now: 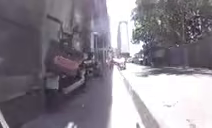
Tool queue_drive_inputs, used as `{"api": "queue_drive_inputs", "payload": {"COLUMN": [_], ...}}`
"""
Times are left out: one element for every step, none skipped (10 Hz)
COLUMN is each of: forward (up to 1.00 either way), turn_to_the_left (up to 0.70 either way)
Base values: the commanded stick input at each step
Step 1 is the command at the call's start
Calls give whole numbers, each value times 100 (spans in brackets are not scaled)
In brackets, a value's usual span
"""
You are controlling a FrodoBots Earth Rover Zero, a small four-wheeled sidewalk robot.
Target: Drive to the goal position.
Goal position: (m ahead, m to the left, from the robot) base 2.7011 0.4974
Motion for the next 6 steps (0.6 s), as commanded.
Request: {"api": "queue_drive_inputs", "payload": {"forward": [45,45,45,45,45,45], "turn_to_the_left": [0,0,0,0,0,0]}}
